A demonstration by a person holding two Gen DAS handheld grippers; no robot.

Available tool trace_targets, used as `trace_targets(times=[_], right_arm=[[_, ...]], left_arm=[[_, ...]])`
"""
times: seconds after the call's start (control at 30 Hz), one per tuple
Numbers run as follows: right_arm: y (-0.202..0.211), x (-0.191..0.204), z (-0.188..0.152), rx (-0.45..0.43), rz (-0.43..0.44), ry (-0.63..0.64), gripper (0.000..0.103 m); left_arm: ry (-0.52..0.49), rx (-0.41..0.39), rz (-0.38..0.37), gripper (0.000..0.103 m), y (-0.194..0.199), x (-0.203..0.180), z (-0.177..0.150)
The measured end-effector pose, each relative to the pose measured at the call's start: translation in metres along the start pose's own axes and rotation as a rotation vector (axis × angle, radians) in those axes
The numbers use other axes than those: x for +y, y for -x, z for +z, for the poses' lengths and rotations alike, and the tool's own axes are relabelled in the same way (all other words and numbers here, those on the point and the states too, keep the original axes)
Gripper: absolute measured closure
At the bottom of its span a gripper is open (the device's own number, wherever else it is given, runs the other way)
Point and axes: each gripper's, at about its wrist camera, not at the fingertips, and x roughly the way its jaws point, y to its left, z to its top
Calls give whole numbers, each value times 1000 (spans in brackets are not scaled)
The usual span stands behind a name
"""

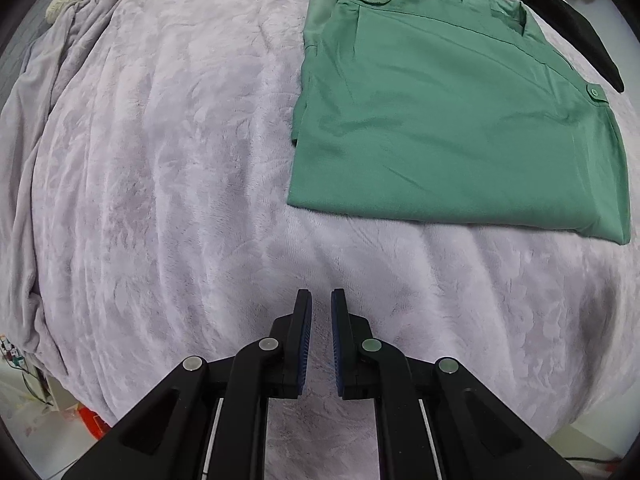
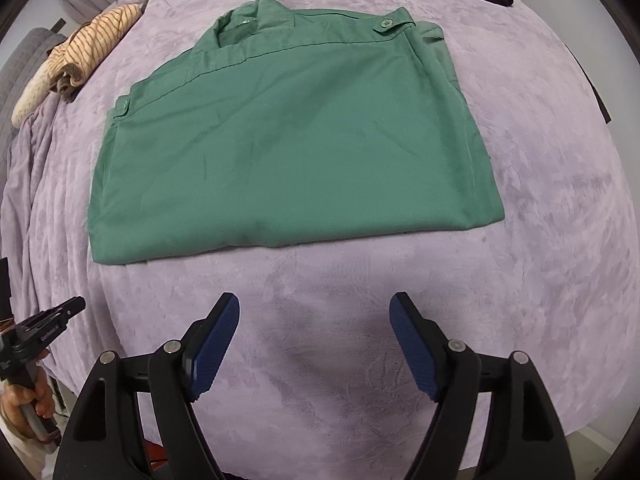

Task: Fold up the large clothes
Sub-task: 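Withdraw both open tools from the half-folded jacket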

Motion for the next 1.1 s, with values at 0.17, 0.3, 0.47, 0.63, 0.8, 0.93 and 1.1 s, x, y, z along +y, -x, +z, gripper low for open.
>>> trace_targets(times=[0.17,0.3,0.47,0.63,0.8,0.93,1.1], right_arm=[[-5,17,3,3,-2,8,22],[-5,26,-1,12,-5,11,22],[-6,38,-5,16,-8,18,14],[-6,51,-5,1,-34,38,13],[-5,67,-9,-13,-36,99,0],[-8,79,-14,11,-42,141,0],[-19,91,-20,75,-48,166,0]], left_arm=[[-18,10,-9,58,0,-4,1],[-30,-38,18,1,7,-2,3],[-46,-53,28,1,18,-10,-3],[-45,-42,62,1,14,-4,1],[-56,-17,51,1,0,10,8],[-75,-23,30,1,0,8,5],[-76,-38,8,1,4,5,4]])
